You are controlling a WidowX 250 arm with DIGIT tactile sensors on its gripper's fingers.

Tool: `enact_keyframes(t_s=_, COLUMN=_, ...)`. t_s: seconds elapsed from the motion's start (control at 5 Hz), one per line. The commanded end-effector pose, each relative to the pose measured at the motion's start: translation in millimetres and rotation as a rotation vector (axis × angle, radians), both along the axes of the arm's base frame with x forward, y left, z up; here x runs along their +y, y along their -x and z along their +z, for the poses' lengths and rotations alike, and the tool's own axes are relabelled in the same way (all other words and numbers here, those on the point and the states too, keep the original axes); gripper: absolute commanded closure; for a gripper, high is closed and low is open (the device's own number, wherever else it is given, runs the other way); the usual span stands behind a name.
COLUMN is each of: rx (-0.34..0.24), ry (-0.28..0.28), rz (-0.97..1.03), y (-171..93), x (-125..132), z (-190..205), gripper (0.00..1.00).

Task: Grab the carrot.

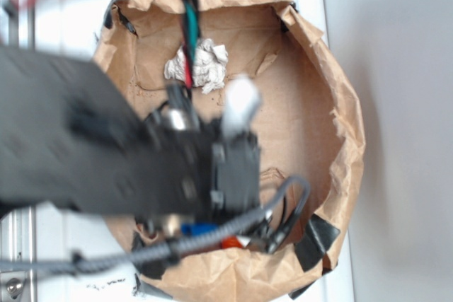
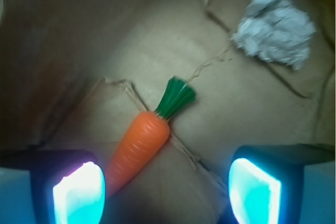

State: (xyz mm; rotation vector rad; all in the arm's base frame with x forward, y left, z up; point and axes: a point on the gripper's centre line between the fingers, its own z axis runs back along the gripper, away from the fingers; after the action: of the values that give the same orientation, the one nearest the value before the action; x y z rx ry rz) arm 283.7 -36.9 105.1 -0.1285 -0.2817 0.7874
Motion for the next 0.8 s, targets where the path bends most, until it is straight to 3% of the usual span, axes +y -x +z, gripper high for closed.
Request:
enact_keyframes(t_s=0.0, rx=-0.053, ry=0.009, rz=0.062, y=-9.7, x=-16.6, z=-25.1, gripper=0.00)
enact_keyframes(t_s=0.2, rx=-0.023, ry=0.024, rz=0.113, y=-19.5, x=-24.3, z=-39.5, gripper=0.00)
enact_keyframes(t_s=0.6, rx=0.007, ry=-0.046, rz=0.146, y=-32.4, x=-20.1, z=-60.6, gripper=0.00)
